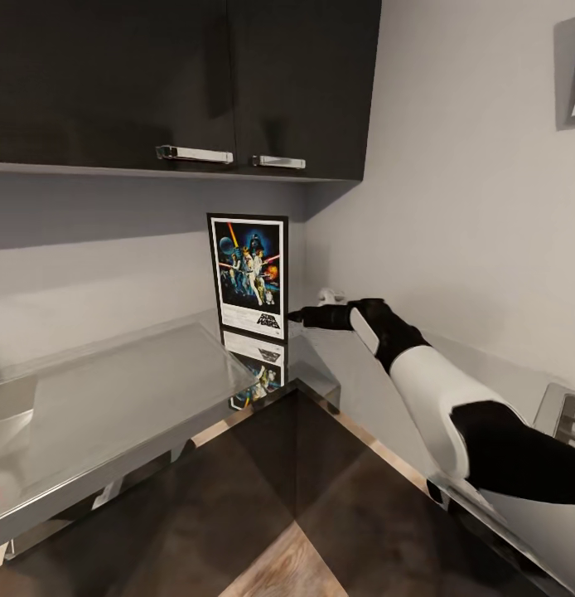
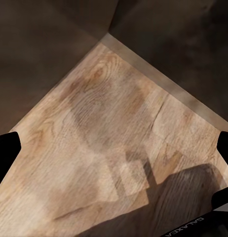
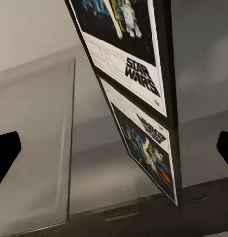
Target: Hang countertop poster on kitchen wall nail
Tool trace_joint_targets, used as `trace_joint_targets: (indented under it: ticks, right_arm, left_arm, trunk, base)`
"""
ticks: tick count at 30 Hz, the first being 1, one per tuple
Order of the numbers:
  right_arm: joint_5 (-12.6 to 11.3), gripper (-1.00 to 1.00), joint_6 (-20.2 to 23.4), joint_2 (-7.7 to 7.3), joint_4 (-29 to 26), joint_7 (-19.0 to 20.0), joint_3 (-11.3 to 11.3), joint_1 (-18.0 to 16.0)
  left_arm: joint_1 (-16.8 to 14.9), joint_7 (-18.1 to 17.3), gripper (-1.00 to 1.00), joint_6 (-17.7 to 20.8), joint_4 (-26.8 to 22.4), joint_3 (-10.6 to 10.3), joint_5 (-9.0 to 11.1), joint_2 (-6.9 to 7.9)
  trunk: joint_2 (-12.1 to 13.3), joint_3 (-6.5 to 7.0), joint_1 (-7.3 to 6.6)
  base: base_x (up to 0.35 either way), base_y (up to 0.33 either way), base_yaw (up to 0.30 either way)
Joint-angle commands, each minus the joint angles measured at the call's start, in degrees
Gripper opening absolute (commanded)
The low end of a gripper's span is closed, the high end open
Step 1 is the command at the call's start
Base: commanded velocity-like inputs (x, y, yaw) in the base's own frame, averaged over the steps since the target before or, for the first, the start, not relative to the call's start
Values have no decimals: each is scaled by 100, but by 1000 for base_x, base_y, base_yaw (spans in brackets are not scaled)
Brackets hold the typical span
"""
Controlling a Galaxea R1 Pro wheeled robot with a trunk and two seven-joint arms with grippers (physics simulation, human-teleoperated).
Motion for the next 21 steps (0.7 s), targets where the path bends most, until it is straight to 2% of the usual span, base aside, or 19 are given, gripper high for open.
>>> trace_joint_targets:
  ticks: [1, 7, 13, 19, 21]
  right_arm:
    - [-58, 100, 8, 9, 56, -19, 35, -66]
    - [-84, 100, -108, 55, 228, -20, 29, -308]
    - [-88, 100, -484, 59, 236, -9, 33, -330]
    - [-89, 100, -566, 60, 237, -4, 35, -333]
    - [-151, 100, -499, 126, 172, -69, 27, -268]
  left_arm:
    - [1, -26, 100, -17, -7, 23, -29, -3]
    - [1, -26, 100, -17, -7, 19, -29, -3]
    - [1, -26, 100, -17, -7, 18, -29, -3]
    - [1, -26, 100, -11, -7, 18, -29, -3]
    - [17, -43, 100, -23, 1, -11, -38, -54]
  trunk:
    - [-3, -5, 0]
    - [-3, -5, 0]
    - [-3, -5, 0]
    - [-3, -5, 0]
    - [-3, -5, 0]
  base:
    - [0, 0, 0]
    - [45, 0, 0]
    - [127, 0, 0]
    - [174, 0, 0]
    - [0, 0, 0]
